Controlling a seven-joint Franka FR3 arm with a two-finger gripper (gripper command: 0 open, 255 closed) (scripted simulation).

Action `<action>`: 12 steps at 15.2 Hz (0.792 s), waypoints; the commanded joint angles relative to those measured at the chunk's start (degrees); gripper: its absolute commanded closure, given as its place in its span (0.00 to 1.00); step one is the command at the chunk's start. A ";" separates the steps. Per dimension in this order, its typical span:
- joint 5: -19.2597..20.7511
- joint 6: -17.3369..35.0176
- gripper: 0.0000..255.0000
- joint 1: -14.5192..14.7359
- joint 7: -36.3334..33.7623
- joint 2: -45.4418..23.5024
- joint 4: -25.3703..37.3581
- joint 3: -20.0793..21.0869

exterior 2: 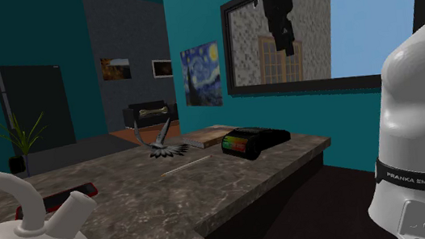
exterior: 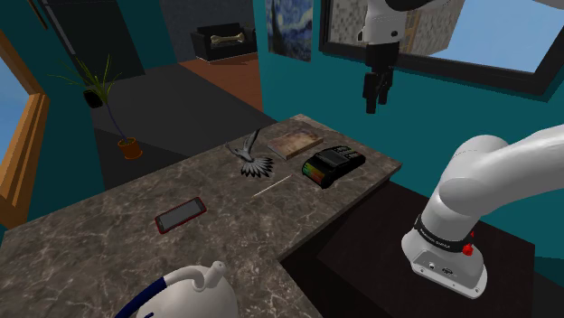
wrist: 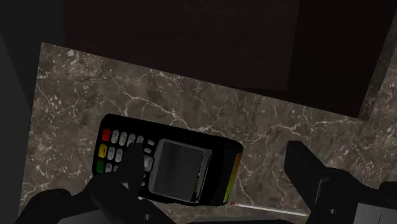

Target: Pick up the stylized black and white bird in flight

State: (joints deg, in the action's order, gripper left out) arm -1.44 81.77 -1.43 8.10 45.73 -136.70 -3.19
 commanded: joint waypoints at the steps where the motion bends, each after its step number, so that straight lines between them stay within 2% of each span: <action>1: 0.00 0.00 0.00 0.00 0.00 0.00 0.00 0.00; 7: -3.11 12.62 0.00 0.99 -5.69 -6.46 -2.79 4.46; 12: -4.62 22.90 0.00 1.57 -10.26 -14.00 -2.71 8.04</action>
State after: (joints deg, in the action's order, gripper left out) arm -5.93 102.61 0.16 -1.44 33.05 -139.38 4.36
